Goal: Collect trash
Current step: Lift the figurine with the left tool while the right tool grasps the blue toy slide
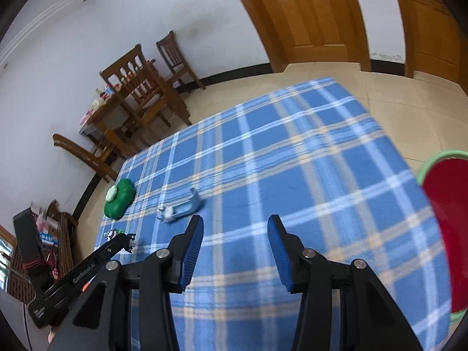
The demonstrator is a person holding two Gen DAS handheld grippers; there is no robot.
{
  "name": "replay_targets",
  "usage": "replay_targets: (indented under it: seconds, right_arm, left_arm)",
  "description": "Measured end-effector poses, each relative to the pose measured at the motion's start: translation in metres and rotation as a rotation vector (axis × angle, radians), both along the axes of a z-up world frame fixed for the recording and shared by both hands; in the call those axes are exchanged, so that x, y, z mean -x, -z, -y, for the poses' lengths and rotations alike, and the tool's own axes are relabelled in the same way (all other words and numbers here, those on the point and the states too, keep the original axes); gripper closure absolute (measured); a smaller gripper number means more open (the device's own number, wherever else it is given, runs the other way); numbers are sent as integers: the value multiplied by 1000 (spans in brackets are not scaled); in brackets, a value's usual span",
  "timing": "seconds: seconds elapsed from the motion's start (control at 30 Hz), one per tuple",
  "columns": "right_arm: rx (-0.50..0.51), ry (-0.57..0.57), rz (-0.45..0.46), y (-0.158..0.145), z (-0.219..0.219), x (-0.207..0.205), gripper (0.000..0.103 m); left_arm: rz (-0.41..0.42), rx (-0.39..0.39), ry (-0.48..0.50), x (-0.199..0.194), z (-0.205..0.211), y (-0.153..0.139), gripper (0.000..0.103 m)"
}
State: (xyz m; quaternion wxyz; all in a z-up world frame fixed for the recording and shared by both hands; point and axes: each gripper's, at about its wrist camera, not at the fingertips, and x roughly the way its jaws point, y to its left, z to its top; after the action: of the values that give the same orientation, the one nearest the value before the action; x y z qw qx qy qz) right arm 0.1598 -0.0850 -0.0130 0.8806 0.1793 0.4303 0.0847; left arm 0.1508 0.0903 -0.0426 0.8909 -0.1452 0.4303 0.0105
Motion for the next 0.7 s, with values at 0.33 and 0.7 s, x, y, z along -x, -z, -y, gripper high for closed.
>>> replay_targets:
  seconds: [0.33, 0.7]
  right_arm:
    - [10, -59, -25, 23, -47, -38, 54]
    - [56, -106, -23, 41, -70, -62, 70]
  left_arm:
    - [-6, 19, -17, 0, -15, 11, 80]
    - [-8, 32, -16, -2, -17, 14, 80]
